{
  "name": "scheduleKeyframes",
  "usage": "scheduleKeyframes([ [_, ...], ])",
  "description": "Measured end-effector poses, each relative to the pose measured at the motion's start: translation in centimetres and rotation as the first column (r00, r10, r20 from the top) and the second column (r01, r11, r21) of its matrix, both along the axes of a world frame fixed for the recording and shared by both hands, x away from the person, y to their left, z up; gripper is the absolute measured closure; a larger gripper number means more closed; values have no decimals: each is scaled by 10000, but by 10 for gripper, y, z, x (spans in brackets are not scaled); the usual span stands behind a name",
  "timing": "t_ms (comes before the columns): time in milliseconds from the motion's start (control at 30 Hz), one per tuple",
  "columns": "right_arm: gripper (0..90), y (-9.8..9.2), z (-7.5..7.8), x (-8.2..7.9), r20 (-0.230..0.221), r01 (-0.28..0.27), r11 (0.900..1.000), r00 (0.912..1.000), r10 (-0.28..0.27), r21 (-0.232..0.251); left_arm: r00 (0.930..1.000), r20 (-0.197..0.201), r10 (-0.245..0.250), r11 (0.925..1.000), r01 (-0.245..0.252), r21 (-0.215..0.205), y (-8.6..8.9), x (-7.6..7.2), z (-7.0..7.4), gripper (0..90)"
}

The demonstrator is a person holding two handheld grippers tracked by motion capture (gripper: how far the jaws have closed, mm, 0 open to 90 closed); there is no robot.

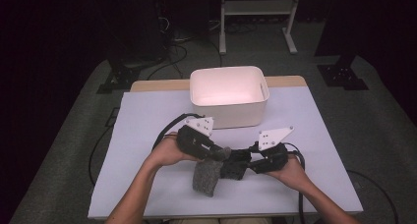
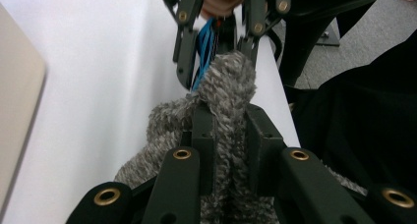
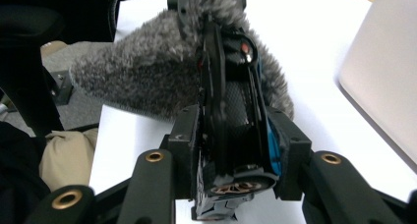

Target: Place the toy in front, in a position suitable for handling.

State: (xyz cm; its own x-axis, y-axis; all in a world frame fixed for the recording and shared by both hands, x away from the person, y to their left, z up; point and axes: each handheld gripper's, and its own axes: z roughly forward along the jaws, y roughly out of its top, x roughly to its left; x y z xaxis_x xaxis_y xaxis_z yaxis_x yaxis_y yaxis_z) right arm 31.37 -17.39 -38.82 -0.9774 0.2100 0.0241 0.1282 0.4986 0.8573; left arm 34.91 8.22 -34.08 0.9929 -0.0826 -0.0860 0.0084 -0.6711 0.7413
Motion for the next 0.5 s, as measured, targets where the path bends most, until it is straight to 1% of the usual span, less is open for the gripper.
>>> scheduleKeyframes([
  [33,595,-1,1,0,20,41,10000,10000,-41,-31,10000,7,-55,9999,55,102,-2,0,-3,771],
  [67,594,-2,1,0,-12,33,9999,10000,-34,-132,10000,7,-3,9999,3,163,-4,-1,-7,771],
  [133,586,-5,3,-1,91,73,9993,9999,-69,-376,9998,152,-128,9981,118,610,-10,-2,-14,771],
  [167,585,-7,4,-1,47,122,9987,9999,-119,-486,9997,187,-167,9977,154,662,-12,-3,-19,771],
  [267,589,-12,3,-1,-19,66,9976,10000,-68,-694,9998,-21,-206,9994,207,263,-15,-3,-26,771],
  [300,595,-14,1,-1,-100,106,9973,9999,-113,-726,9997,-173,-189,9997,192,164,-15,-2,-32,771],
  [333,595,-14,1,-1,-100,106,9973,9999,-113,-726,9997,-173,-189,9997,192,164,-15,-2,-32,771],
  [367,613,-17,0,0,-289,47,9975,9996,-67,-710,9996,-199,-188,9998,190,86,-15,-2,-33,771],
  [400,614,-18,0,-1,-302,50,9973,9995,-72,-732,9995,-248,-188,9998,188,-7,-15,-2,-34,772],
  [500,618,-18,0,-1,-266,48,9984,9996,-63,-571,9996,-268,-91,9997,85,-208,-11,-2,-35,775],
])
